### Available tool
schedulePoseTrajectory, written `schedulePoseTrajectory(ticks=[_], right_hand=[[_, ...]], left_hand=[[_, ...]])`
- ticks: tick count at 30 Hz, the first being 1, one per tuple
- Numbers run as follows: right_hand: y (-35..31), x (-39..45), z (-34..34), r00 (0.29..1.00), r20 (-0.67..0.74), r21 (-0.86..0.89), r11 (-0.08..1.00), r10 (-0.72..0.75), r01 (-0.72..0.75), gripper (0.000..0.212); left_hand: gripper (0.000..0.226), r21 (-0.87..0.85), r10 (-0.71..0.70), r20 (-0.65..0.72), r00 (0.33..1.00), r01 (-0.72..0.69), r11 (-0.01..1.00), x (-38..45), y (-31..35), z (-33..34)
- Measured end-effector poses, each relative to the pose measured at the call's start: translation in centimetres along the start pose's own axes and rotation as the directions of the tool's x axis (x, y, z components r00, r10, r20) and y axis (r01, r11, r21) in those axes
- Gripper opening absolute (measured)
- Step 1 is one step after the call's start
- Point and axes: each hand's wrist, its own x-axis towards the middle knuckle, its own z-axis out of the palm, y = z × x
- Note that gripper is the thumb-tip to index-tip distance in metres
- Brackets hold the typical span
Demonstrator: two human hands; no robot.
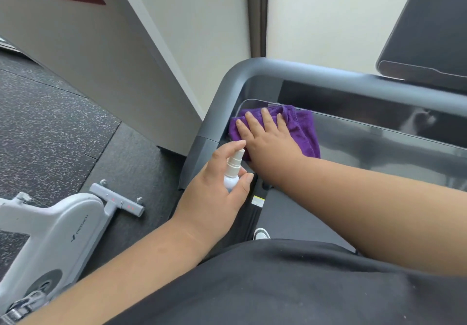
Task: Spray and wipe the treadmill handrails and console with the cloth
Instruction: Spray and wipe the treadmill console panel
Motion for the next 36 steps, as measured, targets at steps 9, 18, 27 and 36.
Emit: schedulePoseTrajectory(ticks=[9, 18, 27, 36], right_hand=[[2.7, -8.1, -2.3, 0.995, -0.093, 0.473, 0.881, 0.038, 0.010, 0.068], [5.4, -15.6, -3.1, 0.979, -0.140, 0.624, 0.781, 0.150, -0.030, 0.067], [6.8, -18.1, -3.6, 0.982, -0.148, 0.618, 0.786, 0.114, 0.002, 0.065], [9.4, -20.8, -3.2, 0.988, -0.109, 0.636, 0.772, 0.110, -0.015, 0.068]], left_hand=[[0.049, -0.019, 0.052, 0.011, 0.999, -0.052, 0.998, 4.2, 0.6, 1.5], [0.049, 0.182, 0.033, 0.151, 0.988, -0.061, 0.981, 10.3, 0.8, 5.3], [0.042, 0.387, -0.007, 0.269, 0.963, -0.102, 0.917, 12.4, 0.5, 7.9], [0.049, 0.355, 0.114, 0.309, 0.944, -0.226, 0.907, 11.4, 5.1, 10.7]])
